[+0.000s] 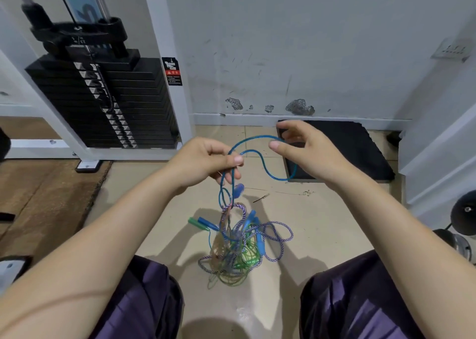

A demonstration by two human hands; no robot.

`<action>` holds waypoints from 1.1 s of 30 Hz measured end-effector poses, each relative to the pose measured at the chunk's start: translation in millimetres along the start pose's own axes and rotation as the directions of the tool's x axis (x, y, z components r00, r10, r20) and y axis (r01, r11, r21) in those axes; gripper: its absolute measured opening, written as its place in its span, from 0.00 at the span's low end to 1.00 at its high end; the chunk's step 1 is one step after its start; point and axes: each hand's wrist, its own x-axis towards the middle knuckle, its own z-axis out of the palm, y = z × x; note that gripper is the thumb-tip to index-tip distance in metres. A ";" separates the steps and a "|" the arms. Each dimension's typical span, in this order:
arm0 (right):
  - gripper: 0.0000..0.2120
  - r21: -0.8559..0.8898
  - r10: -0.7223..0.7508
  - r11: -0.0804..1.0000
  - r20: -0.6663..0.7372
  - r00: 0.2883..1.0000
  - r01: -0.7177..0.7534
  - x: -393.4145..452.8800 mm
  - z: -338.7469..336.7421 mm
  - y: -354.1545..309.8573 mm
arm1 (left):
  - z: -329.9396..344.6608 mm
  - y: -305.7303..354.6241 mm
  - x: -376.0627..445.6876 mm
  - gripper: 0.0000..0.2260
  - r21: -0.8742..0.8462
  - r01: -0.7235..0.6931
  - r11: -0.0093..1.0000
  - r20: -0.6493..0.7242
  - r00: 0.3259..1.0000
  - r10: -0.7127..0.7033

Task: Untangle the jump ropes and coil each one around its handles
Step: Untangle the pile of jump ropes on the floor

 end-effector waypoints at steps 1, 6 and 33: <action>0.24 -0.003 -0.012 1.000 -0.021 1.000 0.012 -1.4 1.2 -2.2 | 0.8 -0.5 1.3 0.05 -0.042 0.010 0.999 -0.059 0.998 -0.012; 0.26 0.013 -0.055 0.998 -0.073 0.996 0.056 -5.7 11.5 -5.3 | 9.7 -6.8 8.6 0.06 -0.287 0.075 0.955 -0.196 0.971 -0.136; 0.09 0.643 -0.069 0.761 0.212 0.975 -0.086 -11.2 4.6 -22.3 | 24.8 -20.9 10.7 0.03 0.125 0.028 0.992 0.343 0.937 -0.070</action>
